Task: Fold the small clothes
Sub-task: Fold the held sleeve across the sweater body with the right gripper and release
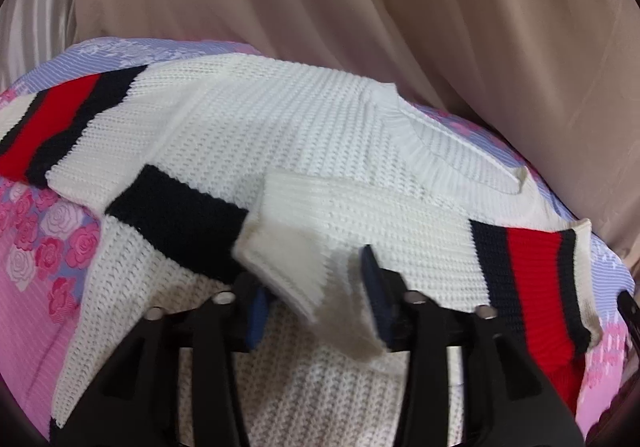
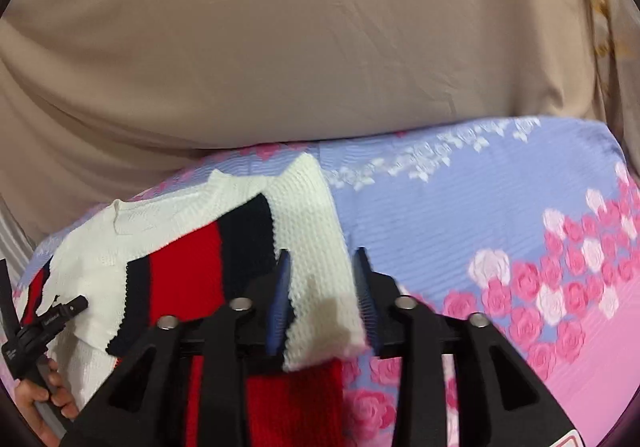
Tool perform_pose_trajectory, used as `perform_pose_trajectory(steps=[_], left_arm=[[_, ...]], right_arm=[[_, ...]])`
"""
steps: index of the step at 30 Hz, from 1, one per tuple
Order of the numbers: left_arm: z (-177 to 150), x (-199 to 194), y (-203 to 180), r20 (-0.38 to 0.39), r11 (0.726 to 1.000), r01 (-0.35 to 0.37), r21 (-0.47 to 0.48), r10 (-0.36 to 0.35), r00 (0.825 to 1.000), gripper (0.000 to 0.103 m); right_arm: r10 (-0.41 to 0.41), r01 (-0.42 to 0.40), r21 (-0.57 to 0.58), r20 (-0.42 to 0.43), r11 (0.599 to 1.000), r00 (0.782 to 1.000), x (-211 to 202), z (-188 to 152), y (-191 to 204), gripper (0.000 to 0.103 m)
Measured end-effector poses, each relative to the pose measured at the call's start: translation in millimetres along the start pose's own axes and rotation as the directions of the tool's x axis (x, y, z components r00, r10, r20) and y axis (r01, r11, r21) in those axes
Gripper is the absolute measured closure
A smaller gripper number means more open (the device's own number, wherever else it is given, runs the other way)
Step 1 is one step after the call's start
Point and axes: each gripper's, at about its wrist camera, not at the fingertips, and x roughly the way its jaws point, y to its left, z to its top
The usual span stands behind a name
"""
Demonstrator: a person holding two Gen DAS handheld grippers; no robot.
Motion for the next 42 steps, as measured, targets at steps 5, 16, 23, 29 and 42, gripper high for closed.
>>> perform_pose_trajectory(steps=[5,16,23,29,42], left_arm=[[-5.1,-2.1,-17.3,0.001,0.998,0.032,0.055,-0.033,0.999,0.049],[6.7,11.0,-3.2,0.027,0.996,0.087,-0.019,-0.086,0.996,0.094],[11.3,16.8,-2.8,0.013,0.996,0.083,-0.018,-0.083,0.997,0.094],[9.8,17.1,-3.4,-0.001,0.997,0.074,-0.009,-0.074,0.997,0.092],[8.2,-16.6,9.6,0.053,0.998,0.032,0.053,-0.035,0.998,0.086]], right_arm=[[-0.044,0.036,-0.077,-0.11,0.996,0.993,49.1,10.9,19.1,0.043],[-0.031,0.036,0.059,-0.085,0.998,0.996,62.9,16.8,-3.8,0.089],[0.048,-0.046,0.078,-0.016,0.996,0.999,24.7,7.4,-0.7,0.087],[0.02,-0.03,-0.054,-0.165,0.998,0.986,34.2,-39.1,5.6,0.091],[-0.036,0.03,-0.065,-0.082,0.997,0.996,-20.4,-49.4,20.2,0.09]])
